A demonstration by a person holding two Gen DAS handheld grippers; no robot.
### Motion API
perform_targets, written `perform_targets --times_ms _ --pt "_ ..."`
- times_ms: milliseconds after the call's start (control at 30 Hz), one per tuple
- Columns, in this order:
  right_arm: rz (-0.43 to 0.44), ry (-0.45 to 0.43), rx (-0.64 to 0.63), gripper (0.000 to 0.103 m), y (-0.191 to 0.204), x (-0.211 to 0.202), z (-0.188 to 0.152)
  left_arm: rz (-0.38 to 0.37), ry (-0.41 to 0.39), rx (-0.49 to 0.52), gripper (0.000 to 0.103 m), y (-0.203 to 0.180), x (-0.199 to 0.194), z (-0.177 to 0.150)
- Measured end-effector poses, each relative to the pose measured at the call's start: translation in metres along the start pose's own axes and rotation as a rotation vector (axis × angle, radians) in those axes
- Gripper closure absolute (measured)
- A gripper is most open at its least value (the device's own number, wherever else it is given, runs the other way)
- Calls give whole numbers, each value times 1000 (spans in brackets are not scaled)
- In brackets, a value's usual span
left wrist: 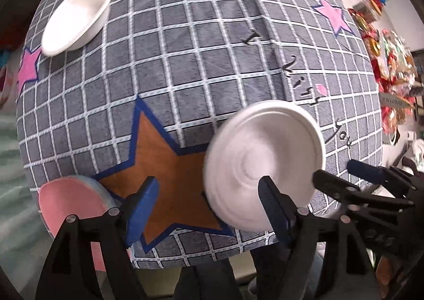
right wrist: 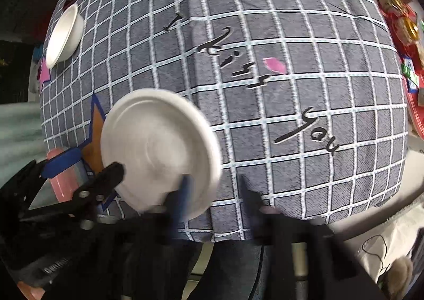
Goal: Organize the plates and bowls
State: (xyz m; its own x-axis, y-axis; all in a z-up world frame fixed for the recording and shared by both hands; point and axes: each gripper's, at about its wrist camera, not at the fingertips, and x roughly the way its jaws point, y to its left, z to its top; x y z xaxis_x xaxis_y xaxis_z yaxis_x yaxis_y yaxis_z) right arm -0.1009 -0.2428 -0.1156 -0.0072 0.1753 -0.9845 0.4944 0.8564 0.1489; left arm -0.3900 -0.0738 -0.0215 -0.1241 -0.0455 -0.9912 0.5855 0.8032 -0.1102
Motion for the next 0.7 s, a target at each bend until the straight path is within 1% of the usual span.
perform_targets --times_ms 33,100,133,167,200,233,333,367,433,467,500,600,700 --pt "5 -6 5 29 -4 -1 -1 -2 2 -13 22 5 -2 -2" --pt "21 -1 21 29 -12 -2 -3 -17 5 -32 22 14 -6 -5" --pt "19 2 30 26 -15 -1 -3 -22 3 -40 22 17 -9 -7" --pt "16 3 34 20 -20 -2 -4 -24 -1 -47 22 19 -11 -8" --pt "14 -1 37 6 -21 -2 -4 -24 -7 -52 22 22 -15 -10" --pt "16 -12 37 2 -25 -4 -6 -21 -14 -56 22 27 -20 -12" --pt "-1 -18 7 2 -24 -7 -5 -20 -37 -73 22 43 -33 -13" --pt "-7 -16 1 2 -23 -7 -4 -30 -39 -79 22 61 -45 -11" --pt "-13 -2 -9 2 -17 -6 0 -54 -48 -89 22 78 -53 -9" --pt "-18 -1 -11 2 -13 -6 3 -62 -52 -93 22 97 -56 -1" --pt "-20 -3 -19 2 -10 -7 6 -64 -57 -97 22 106 -61 3" --pt "-26 -24 -55 2 5 -11 18 -59 -73 -113 22 131 -81 -3" --pt "-30 -25 -76 2 16 -17 31 -56 -90 -142 22 151 -84 6"
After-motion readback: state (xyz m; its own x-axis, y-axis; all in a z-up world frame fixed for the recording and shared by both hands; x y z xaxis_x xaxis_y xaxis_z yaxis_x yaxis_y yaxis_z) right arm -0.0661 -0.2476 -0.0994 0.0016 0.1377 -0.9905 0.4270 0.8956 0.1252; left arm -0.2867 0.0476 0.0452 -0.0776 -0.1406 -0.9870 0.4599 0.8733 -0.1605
